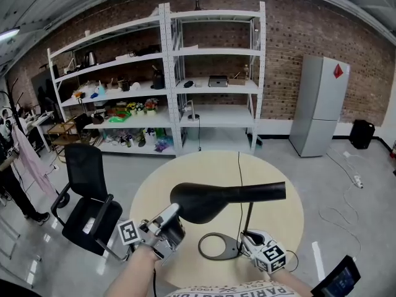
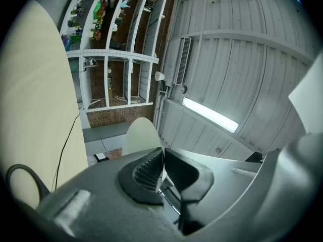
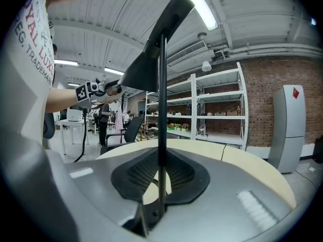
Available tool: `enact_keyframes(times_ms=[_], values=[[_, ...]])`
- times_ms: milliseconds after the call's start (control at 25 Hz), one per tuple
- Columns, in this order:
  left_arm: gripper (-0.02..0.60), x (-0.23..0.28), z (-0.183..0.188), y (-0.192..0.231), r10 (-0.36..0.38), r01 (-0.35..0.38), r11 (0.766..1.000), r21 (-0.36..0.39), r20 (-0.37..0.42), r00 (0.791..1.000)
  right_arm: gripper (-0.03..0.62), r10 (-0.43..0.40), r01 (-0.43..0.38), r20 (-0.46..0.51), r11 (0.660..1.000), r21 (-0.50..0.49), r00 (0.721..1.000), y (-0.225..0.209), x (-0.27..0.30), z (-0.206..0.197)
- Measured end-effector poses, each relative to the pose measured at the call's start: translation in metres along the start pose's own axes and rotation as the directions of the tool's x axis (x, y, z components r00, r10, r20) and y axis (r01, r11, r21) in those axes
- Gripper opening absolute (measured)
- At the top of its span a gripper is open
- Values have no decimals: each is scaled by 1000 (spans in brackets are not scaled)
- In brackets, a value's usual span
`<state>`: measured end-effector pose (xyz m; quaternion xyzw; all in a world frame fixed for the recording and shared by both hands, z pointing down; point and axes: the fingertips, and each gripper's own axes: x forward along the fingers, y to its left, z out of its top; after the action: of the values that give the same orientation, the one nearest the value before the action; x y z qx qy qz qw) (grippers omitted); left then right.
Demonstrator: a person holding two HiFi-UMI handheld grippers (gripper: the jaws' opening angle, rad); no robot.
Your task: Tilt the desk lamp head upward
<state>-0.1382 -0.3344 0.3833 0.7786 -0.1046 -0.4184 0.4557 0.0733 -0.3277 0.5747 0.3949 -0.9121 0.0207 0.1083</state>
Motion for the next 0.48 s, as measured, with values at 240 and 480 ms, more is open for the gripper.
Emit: enact_keyframes(times_ms=[240,480], values=[[8,4,4,-9,-6,5,1000,20,4,1000,44,-3,3,0,1000,-1,1000,1,-1,1],[9,9,8,-15,3,-4,998,70,8,1000,46,-2,2,-1,1000,2,1000,0,-1,0]])
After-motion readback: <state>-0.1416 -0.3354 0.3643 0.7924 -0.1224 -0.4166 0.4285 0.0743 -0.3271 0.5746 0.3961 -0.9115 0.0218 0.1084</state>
